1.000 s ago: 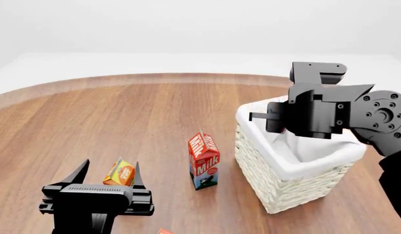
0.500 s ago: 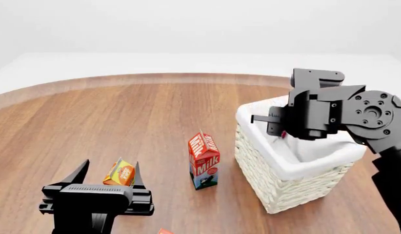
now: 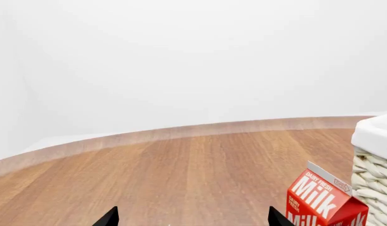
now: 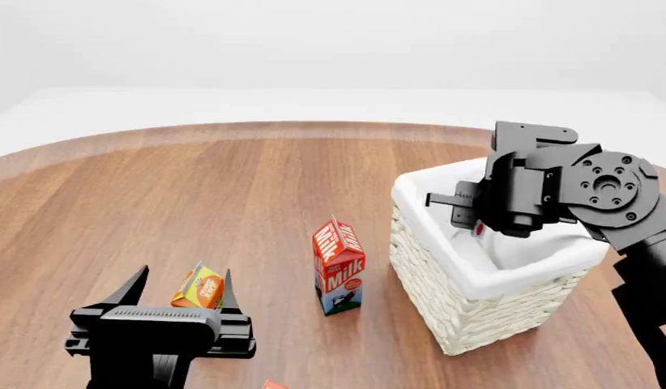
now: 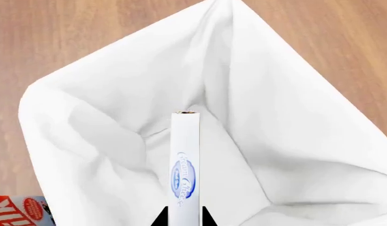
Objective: Pick up the cream cheese box and the butter, and put them in the basket.
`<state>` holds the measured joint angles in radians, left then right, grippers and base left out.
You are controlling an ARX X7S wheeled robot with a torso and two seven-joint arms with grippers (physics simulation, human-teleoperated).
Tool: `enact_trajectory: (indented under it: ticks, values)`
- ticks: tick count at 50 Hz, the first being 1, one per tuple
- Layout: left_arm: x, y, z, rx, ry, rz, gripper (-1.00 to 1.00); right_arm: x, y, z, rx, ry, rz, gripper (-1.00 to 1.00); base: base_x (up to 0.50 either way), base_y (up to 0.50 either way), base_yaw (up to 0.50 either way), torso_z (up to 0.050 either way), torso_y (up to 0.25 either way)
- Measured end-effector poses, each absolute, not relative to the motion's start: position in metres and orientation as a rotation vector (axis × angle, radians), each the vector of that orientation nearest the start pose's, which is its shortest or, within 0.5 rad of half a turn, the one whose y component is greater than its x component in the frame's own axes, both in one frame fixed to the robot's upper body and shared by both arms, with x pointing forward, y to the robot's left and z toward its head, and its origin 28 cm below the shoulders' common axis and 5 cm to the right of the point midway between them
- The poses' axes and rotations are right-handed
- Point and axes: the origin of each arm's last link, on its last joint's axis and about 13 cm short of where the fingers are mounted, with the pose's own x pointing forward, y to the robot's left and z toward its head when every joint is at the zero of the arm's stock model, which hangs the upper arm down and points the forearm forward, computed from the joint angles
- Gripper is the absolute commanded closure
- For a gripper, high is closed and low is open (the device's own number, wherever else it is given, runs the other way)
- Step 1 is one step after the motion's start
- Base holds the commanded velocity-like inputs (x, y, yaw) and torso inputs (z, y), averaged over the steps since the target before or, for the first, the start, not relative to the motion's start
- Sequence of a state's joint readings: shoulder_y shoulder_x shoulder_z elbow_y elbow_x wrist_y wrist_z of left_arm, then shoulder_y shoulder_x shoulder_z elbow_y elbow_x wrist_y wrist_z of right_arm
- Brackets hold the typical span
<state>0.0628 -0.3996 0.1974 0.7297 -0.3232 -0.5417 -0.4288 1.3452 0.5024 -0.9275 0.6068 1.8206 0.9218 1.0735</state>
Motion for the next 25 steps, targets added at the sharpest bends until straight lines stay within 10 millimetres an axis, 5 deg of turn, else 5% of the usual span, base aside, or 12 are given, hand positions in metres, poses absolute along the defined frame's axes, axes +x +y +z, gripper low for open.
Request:
enact_trajectory:
  ticks: [20,21,25]
  values:
    - [0.1675,0.2157,0.1084,0.096,-0.038,0.014,-1.00,0.3588,-0.1299,0.2258,0.105,0.850,-0.316,1.00,0.00,0.00,0.00,0.000,0.000]
    - [0.1675,0.2157,0.1083,0.096,-0.038,0.014,-1.00,0.3590,-0.1301,0.2256,0.106,0.850,-0.317,-1.00,0.00,0.00,0.00,0.000,0.000]
    - [0.1675,0.2157,0.1085,0.096,-0.038,0.013,-1.00,0.3598,-0.1306,0.2262,0.108,0.845,-0.320,-1.00,0.00,0.00,0.00,0.000,0.000]
